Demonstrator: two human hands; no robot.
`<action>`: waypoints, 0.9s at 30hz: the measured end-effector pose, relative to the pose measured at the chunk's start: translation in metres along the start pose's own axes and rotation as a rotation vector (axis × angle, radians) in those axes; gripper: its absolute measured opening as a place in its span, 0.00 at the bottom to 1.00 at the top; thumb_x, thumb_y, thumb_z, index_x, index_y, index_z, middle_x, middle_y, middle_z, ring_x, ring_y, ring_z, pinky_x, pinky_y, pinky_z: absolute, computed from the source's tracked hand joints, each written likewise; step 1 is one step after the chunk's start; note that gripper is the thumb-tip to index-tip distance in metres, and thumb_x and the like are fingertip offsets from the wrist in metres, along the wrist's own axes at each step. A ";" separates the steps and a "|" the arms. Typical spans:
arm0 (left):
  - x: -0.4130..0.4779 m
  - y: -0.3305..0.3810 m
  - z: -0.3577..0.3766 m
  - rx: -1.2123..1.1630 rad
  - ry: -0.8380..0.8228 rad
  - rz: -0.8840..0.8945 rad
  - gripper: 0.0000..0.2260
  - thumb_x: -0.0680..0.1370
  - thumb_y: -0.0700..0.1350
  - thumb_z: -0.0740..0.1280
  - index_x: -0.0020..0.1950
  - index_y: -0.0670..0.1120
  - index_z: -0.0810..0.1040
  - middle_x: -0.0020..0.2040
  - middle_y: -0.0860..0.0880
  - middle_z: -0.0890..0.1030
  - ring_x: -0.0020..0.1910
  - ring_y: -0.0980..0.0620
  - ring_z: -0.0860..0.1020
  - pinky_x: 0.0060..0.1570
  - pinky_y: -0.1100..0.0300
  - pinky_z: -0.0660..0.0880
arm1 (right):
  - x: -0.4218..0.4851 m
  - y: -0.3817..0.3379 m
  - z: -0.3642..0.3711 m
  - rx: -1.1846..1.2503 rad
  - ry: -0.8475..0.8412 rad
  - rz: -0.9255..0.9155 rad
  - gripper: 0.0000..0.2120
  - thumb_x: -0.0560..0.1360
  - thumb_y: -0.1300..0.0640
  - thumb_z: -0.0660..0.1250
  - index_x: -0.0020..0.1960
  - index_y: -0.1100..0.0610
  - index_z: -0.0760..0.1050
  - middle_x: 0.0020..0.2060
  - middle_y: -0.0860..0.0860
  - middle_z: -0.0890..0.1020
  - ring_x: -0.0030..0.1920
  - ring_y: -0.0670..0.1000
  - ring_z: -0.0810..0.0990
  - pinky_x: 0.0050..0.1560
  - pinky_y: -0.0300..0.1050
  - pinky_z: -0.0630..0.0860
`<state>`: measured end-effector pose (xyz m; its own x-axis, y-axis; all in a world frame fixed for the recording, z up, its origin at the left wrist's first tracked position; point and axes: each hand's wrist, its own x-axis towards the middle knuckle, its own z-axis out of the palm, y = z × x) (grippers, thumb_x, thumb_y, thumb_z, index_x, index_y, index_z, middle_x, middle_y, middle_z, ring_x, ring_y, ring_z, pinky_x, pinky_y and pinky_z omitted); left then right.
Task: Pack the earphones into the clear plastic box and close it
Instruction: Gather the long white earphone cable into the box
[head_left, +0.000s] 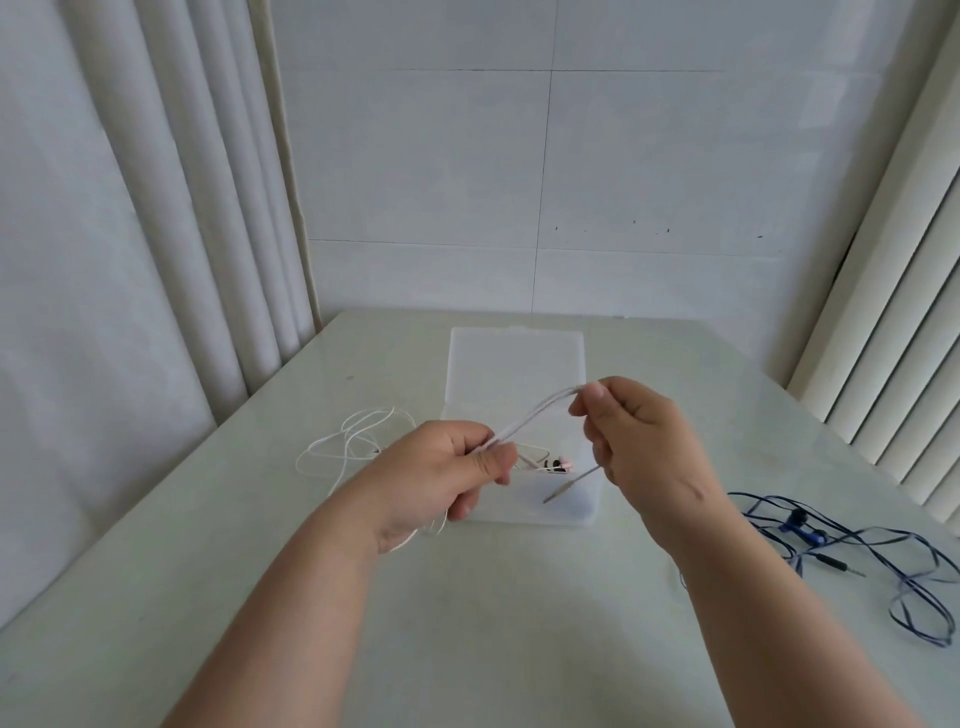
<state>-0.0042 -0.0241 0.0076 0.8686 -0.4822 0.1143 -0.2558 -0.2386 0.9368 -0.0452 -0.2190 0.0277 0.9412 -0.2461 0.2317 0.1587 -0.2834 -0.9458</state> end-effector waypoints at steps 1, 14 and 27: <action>0.001 0.001 0.002 -0.050 0.034 0.003 0.17 0.73 0.59 0.67 0.36 0.45 0.76 0.33 0.43 0.70 0.27 0.50 0.67 0.33 0.58 0.64 | 0.001 0.000 -0.001 0.041 0.005 0.032 0.14 0.81 0.54 0.60 0.39 0.55 0.77 0.25 0.45 0.69 0.25 0.47 0.64 0.29 0.39 0.62; 0.014 0.008 0.014 -1.041 0.292 -0.005 0.15 0.81 0.51 0.59 0.37 0.44 0.71 0.47 0.41 0.83 0.55 0.43 0.82 0.64 0.46 0.70 | -0.009 0.003 0.021 -0.384 -0.314 -0.077 0.12 0.80 0.55 0.60 0.42 0.51 0.79 0.35 0.46 0.82 0.28 0.41 0.69 0.30 0.32 0.67; 0.015 0.005 0.015 -0.995 0.236 -0.039 0.18 0.77 0.58 0.58 0.57 0.46 0.72 0.61 0.52 0.82 0.62 0.58 0.78 0.60 0.54 0.69 | -0.017 0.011 0.042 -0.418 -0.429 -0.089 0.20 0.69 0.33 0.68 0.54 0.44 0.74 0.28 0.43 0.70 0.28 0.41 0.69 0.33 0.38 0.64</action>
<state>0.0012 -0.0453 0.0090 0.9578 -0.2849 0.0390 0.1495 0.6091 0.7789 -0.0471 -0.1795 0.0034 0.9798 0.1665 0.1109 0.1935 -0.6473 -0.7372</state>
